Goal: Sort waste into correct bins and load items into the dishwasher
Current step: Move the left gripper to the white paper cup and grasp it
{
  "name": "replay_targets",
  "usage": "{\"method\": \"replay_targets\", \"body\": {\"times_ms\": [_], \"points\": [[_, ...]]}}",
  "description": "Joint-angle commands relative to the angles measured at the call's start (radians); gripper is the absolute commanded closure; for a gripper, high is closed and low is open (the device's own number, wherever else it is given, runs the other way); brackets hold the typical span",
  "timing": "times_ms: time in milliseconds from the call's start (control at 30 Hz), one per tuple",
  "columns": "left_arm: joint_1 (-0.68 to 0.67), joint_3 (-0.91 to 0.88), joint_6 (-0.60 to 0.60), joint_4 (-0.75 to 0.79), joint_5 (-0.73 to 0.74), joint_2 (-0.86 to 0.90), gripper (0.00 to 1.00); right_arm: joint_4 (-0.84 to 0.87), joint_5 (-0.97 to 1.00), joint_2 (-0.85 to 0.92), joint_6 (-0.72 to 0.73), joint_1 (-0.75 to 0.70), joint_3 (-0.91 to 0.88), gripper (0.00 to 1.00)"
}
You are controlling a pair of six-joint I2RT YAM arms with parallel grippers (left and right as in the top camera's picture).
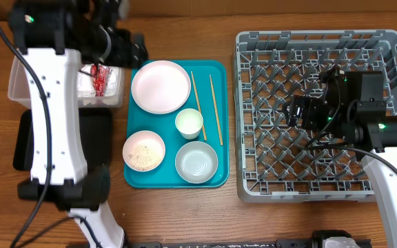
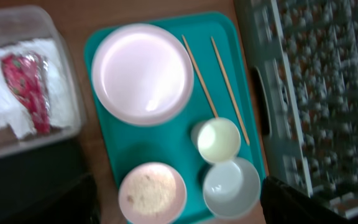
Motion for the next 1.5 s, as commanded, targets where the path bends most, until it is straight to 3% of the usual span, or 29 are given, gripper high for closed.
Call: {"method": "replay_targets", "body": {"times_ms": [0, 200, 433, 767, 1133, 1467], "points": [[-0.044, -0.167, 0.019, 0.000, -0.040, -0.057, 0.16, 0.014, -0.021, -0.005, 0.004, -0.003, 0.023, 0.00], [-0.104, -0.425, 0.053, 0.126, -0.032, -0.056, 0.18, 0.035, -0.080, -0.005, 0.004, -0.003, 0.023, 0.00], [-0.140, -0.585, 0.082, 0.303, -0.032, -0.054, 0.17, 0.034, -0.080, 0.008, 0.003, -0.003, 0.023, 0.00], [-0.199, -0.805, 0.098, 0.472, -0.033, -0.049, 0.25, 0.038, -0.080, 0.061, 0.003, -0.003, 0.023, 0.00], [-0.233, -0.986, 0.034, 0.689, -0.092, -0.043, 0.52, 0.037, -0.080, 0.084, 0.003, -0.003, 0.023, 0.00], [-0.233, -1.086, 0.011, 0.787, -0.085, -0.043, 0.60, 0.038, -0.080, 0.084, 0.003, -0.003, 0.023, 0.00]]}}
